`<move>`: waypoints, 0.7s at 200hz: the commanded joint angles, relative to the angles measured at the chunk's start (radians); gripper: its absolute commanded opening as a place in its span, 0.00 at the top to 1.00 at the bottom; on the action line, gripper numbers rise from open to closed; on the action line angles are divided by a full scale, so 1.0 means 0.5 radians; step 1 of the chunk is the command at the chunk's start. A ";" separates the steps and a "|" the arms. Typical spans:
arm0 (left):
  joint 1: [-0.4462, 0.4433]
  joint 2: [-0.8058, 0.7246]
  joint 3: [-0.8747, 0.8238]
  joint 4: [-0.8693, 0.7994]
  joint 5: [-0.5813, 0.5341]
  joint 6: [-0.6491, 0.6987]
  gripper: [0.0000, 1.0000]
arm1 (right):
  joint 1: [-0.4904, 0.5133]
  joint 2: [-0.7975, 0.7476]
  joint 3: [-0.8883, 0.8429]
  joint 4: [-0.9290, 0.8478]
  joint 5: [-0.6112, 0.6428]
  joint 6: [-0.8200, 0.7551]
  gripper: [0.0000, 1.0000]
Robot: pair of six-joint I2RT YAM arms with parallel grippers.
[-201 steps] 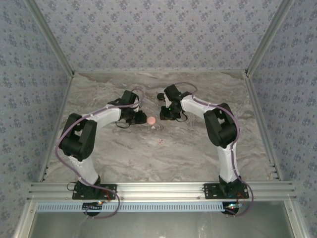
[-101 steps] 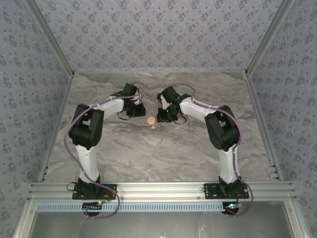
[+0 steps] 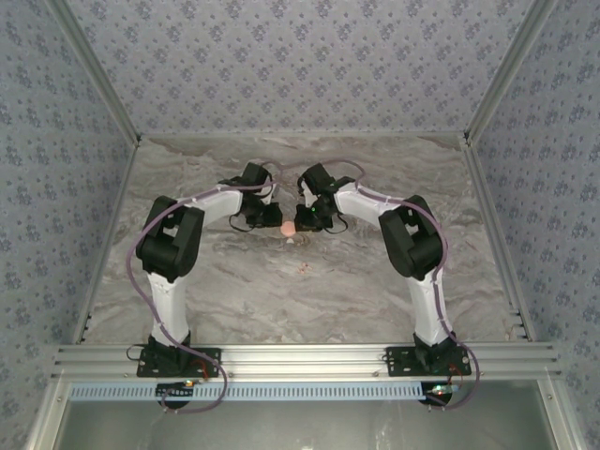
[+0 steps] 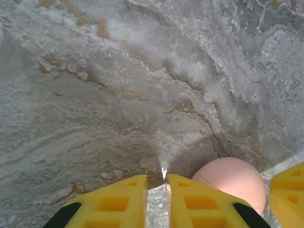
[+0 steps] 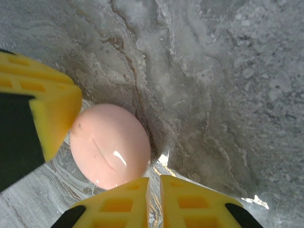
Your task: Insert wireless bluetooth earbuds into charging case
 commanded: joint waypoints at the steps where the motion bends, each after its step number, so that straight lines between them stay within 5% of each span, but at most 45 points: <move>1: -0.036 -0.013 -0.014 -0.084 0.006 -0.012 0.83 | 0.006 0.068 0.082 -0.095 0.042 0.019 0.85; 140: -0.082 -0.408 -0.319 -0.008 -0.194 -0.185 0.77 | -0.049 -0.096 -0.001 -0.165 0.205 -0.049 0.82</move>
